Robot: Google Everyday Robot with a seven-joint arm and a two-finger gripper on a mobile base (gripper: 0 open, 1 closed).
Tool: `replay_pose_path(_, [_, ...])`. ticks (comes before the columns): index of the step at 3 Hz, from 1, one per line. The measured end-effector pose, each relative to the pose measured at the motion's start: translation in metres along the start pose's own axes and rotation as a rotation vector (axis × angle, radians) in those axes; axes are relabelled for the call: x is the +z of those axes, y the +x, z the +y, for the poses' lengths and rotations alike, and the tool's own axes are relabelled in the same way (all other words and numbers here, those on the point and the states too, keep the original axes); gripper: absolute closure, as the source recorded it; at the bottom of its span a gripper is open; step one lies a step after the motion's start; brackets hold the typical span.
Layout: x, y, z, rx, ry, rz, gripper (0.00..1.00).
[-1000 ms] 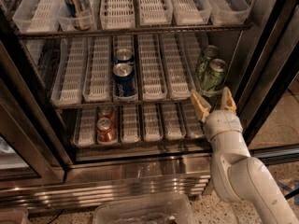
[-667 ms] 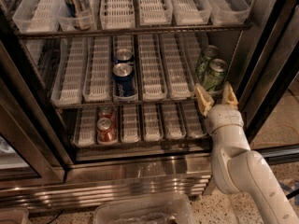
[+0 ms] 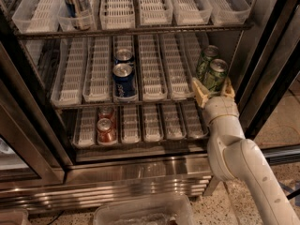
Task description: Pick green can from middle shelf of fridge
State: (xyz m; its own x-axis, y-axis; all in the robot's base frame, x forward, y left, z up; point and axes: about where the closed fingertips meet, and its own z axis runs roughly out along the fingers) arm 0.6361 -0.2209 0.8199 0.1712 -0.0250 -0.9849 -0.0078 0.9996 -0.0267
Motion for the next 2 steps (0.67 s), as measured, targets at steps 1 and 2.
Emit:
replay_pose_path(1, [0.0038, 0.0003, -0.0003, -0.002, 0.005, -0.002, 0.48])
replay_pose_path(2, [0.0039, 0.0002, -0.0003, -0.002, 0.005, -0.002, 0.73])
